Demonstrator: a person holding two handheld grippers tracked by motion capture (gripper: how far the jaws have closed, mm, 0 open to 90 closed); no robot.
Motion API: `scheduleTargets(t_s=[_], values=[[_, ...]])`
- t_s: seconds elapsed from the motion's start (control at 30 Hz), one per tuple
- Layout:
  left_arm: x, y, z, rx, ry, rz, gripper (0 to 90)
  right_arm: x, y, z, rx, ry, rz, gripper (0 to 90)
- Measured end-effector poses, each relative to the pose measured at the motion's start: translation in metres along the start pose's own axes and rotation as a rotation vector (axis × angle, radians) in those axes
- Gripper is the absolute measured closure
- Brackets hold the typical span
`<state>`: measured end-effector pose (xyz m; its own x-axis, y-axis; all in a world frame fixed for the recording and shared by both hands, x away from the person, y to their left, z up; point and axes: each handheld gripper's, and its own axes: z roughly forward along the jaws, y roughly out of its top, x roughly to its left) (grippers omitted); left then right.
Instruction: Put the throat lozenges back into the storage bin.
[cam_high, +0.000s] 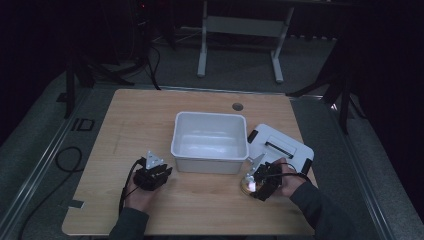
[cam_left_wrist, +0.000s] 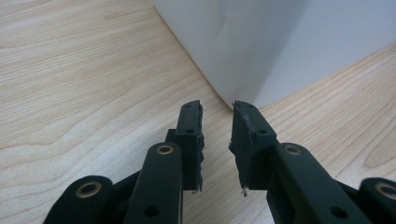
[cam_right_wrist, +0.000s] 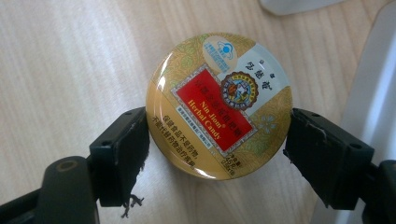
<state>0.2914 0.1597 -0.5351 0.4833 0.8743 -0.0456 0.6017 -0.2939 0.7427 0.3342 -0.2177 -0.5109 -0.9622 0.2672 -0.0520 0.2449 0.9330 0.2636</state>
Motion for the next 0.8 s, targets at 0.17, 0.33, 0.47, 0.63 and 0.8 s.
scheduleTargets(t_s=[0.17,0.33,0.47,0.63,0.8], values=[[0.0,0.0,0.0,0.002,0.0,0.003,73.1,0.004,0.001,-0.001,0.022,0.008,-0.025,21.7],[0.0,0.0,0.0,0.0,-0.001,0.002,73.0,0.007,0.008,0.001,0.039,-0.01,-0.061,20.1],[0.0,0.0,0.0,-0.002,0.001,0.0,73.0,0.009,0.012,0.003,0.04,-0.021,-0.079,19.5],[0.0,0.0,0.0,-0.002,-0.001,-0.001,73.0,0.012,0.015,0.005,0.051,-0.025,-0.116,19.3],[0.0,0.0,0.0,0.0,-0.001,0.001,73.0,0.014,0.02,0.006,0.062,-0.025,-0.14,17.9]])
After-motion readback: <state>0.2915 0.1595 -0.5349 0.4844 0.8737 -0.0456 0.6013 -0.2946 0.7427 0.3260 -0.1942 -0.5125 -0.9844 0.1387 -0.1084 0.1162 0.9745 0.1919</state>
